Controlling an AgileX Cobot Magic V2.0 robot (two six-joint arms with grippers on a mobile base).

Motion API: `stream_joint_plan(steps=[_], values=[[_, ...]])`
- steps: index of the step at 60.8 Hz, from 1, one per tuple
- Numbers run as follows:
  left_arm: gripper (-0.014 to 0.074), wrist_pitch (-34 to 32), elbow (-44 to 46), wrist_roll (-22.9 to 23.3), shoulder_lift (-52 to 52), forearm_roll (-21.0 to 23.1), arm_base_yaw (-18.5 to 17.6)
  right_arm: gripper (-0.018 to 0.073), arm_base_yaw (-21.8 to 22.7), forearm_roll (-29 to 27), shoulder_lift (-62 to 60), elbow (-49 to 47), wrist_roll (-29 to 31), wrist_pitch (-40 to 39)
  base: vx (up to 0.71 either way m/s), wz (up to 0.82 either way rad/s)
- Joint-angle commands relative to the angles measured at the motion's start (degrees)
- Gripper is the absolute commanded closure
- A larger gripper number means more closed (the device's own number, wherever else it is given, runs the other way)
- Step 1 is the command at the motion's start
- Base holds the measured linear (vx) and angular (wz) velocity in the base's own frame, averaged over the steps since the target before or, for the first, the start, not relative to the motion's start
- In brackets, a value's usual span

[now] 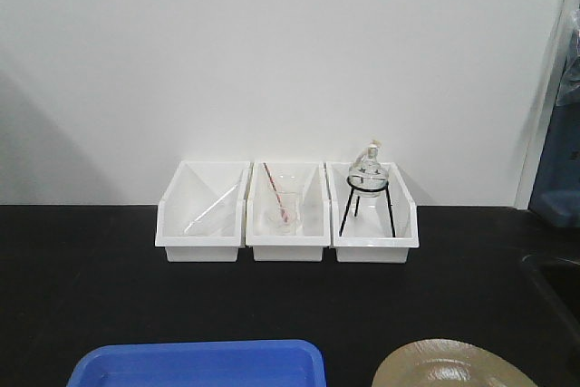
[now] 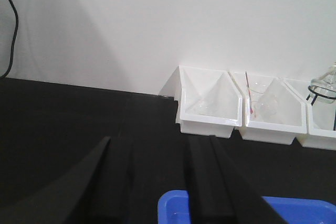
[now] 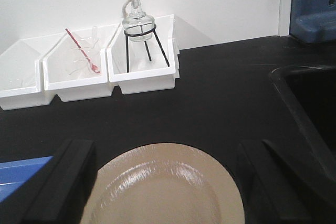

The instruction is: Place disk in tray to left cabinet

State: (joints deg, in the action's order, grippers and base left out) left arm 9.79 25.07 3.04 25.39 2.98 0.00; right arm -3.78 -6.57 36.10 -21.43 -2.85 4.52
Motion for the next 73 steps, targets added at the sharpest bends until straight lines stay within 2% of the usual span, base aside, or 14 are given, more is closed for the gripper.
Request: stream_joint_plan(steps=[1,7,12,21,26,31,34,40,51,62,68,73], values=[[0.0219,-3.36,1.86,0.54,0.46,0.23,-0.34,-0.0060,0.34,-0.09,0.38,-1.81,0.11,-2.88,0.00,0.00],[0.0220,-0.26,1.86,0.54,0.46,0.23,-0.34,-0.0039,0.39,-0.36,0.45,-3.13,-0.26,2.94,0.00,0.00],[0.0216,3.07,1.86,0.54,0.46,0.23,-0.34,-0.0036,0.39,-1.96,2.71,-6.25,-3.35,10.43,0.00,0.00],[0.0203,7.62,1.91,0.54,0.46,0.23,-0.34,-0.0034,0.39,-2.09,10.31,-13.47,-17.42,22.65,0.00,0.00],[0.0201,8.30,1.91,0.54,0.46,0.23,-0.34,-0.0034,0.39,1.68,14.89,-16.27,-24.40,23.86,0.00,0.00],[0.0201,8.03,1.91,0.54,0.46,0.23,-0.34,-0.0033,0.39,7.35,20.49,-18.01,-30.62,21.87,0.00,0.00],[0.0201,7.96,1.91,0.54,0.46,0.23,-0.34,-0.0033,0.39,8.37,23.29,-18.74,-34.16,22.03,0.00,0.00],[0.0201,7.96,1.91,0.54,0.46,0.23,-0.34,-0.0033,0.39,8.05,30.03,-19.84,-37.58,25.38,0.00,0.00],[0.0201,7.96,1.91,0.54,0.46,0.23,-0.34,-0.0033,0.60,7.20,39.76,-20.30,-37.60,25.23,0.00,0.00],[0.0201,7.96,1.91,0.54,0.46,0.23,-0.34,-0.0033,5.20,4.00,43.04,-20.30,-33.93,24.47,0.00,0.00],[0.0201,7.96,1.91,0.54,0.46,0.23,-0.34,-0.0022,7.75,-1.33,43.28,-20.30,-25.90,22.59,0.00,0.00],[0.0201,7.96,1.91,0.54,0.46,0.23,-0.34,-0.0002,8.54,-8.53,43.62,-20.30,-18.72,20.77,0.00,0.00]])
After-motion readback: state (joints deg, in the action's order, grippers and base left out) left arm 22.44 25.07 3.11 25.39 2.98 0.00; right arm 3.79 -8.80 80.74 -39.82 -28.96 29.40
